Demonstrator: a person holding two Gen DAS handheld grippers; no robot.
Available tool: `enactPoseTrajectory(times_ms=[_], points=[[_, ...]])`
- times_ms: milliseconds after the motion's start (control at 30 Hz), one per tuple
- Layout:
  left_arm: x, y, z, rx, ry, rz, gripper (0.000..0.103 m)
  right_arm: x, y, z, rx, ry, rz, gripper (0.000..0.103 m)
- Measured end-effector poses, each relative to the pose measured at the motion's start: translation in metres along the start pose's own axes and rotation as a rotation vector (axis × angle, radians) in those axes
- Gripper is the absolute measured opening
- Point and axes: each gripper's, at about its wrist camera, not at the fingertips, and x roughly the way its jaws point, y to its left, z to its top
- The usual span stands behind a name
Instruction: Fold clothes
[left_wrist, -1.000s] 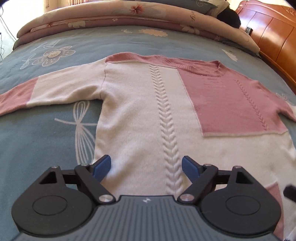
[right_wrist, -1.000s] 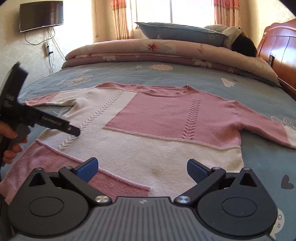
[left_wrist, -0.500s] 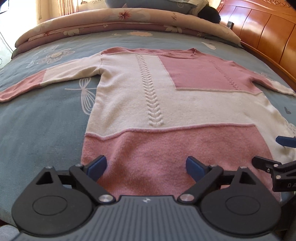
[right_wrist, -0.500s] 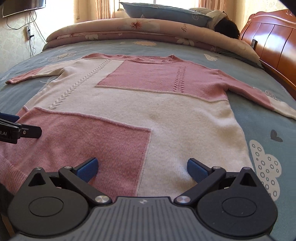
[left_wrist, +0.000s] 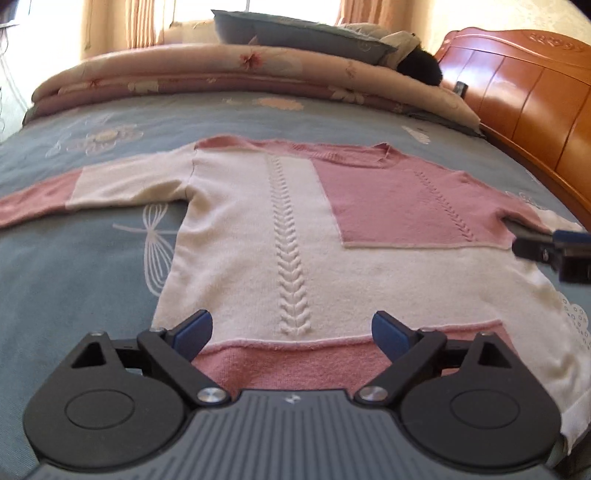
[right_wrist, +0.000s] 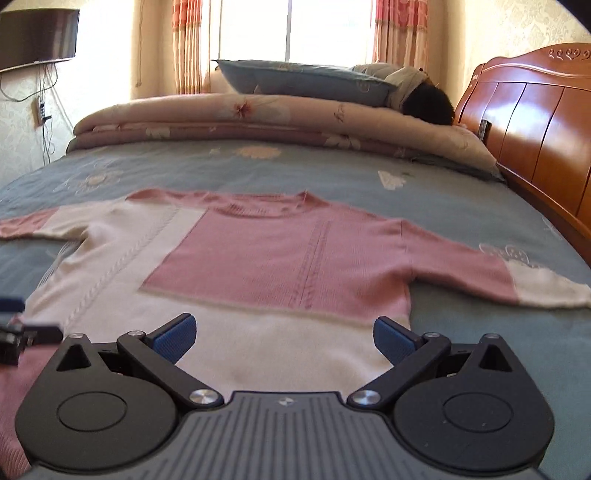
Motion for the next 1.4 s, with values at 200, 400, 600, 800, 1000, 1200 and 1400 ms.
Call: enactPoseTrajectory(times_ms=[200, 400, 600, 800, 1000, 1200, 1400], points=[[0.011, 0.0, -0.012, 0.036, 0.01, 0.019, 0.097, 0.1, -0.014, 0.038, 0.051, 0.062, 0.008, 0.103], [0.012, -0.001, -0.01, 0.041, 0.024, 0.017, 0.098, 0.124, -0.047, 0.009, 0.086, 0.124, -0.033, 0.103], [0.011, -0.001, -0.013, 0.04, 0.012, 0.012, 0.1, 0.071, -0.078, 0.004, 0.232, 0.091, 0.095, 0.103], [0.011, 0.0, -0.012, 0.044, 0.019, 0.007, 0.101, 0.051, -0.063, -0.012, 0.298, 0.137, 0.256, 0.103], [0.009, 0.007, -0.014, 0.022, 0.007, -0.025, 0.101, 0.022, -0.078, -0.038, 0.302, 0.162, 0.14, 0.103], [0.011, 0.003, -0.014, 0.038, 0.004, -0.014, 0.102, -0.004, -0.061, -0.037, 0.328, 0.115, 0.199, 0.103], [0.007, 0.004, -0.02, 0.077, 0.0, -0.022, 0.102, -0.005, -0.054, -0.072, 0.392, 0.139, 0.135, 0.103]])
